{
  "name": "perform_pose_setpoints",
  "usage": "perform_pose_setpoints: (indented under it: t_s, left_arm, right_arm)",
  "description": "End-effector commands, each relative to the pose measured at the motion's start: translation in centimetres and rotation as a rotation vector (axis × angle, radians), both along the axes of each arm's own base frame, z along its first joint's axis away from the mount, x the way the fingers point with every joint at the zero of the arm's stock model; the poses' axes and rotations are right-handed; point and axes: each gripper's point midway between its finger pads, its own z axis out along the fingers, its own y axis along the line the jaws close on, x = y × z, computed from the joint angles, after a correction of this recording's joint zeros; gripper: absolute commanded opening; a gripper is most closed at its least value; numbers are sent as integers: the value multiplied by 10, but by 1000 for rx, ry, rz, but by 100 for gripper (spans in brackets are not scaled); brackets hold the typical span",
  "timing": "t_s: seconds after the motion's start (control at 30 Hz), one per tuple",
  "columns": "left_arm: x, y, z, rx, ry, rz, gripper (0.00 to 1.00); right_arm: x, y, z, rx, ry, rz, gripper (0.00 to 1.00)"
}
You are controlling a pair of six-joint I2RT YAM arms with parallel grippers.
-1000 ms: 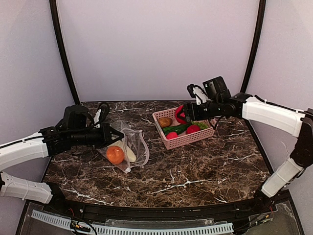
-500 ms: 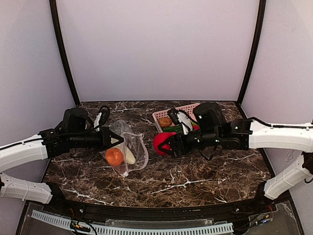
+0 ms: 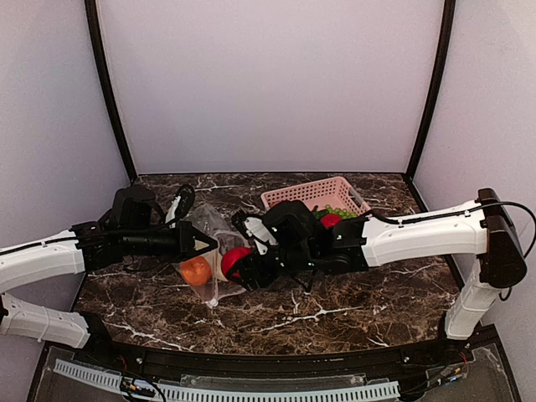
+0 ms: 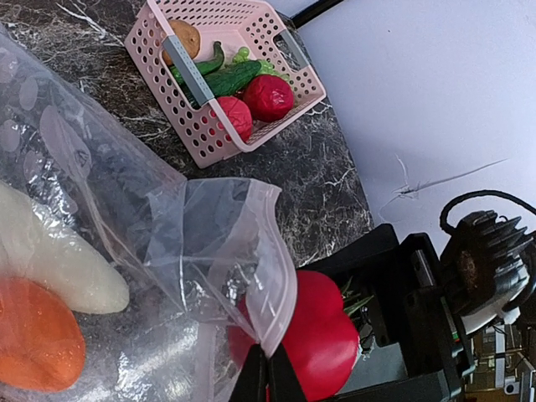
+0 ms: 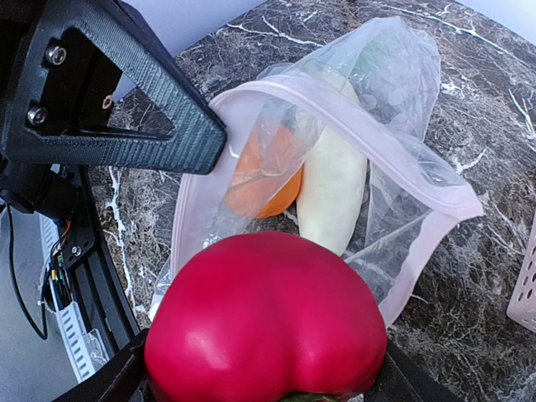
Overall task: Place the food in the zip-top bag and seal the zipper
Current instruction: Place the fake fruit in the zipper food storage bag.
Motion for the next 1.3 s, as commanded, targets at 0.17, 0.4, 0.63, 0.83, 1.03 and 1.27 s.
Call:
perform_pose_setpoints:
  t_s: [0.17,0.4,0.63,0.83,1.03,1.27]
  left_arm:
    - [-13,-6,0,-12,8,-34,1]
    - [-24,-15,-1,-14,22,-48,1]
    - [-29,-19,12,-41,14,-55,1]
    - [-28,-23,19,-53,4,-61,1]
    - [-26,-23,25,-69,-6,-43,1]
    - [-19,-17,36,-87,-47,9,1]
  right_arm:
    - [10,18,-14,-57,-75,-82,70]
    - [15,16,-26,-76,-54,-140,71]
    - [19,15,-24,-65,-51,-184,72]
    - [24,25,-16,-44,-58,-193,74]
    - [32,32,-14,-55,-64,-228,82]
    - [35,31,-15,-68,-67,-242,92]
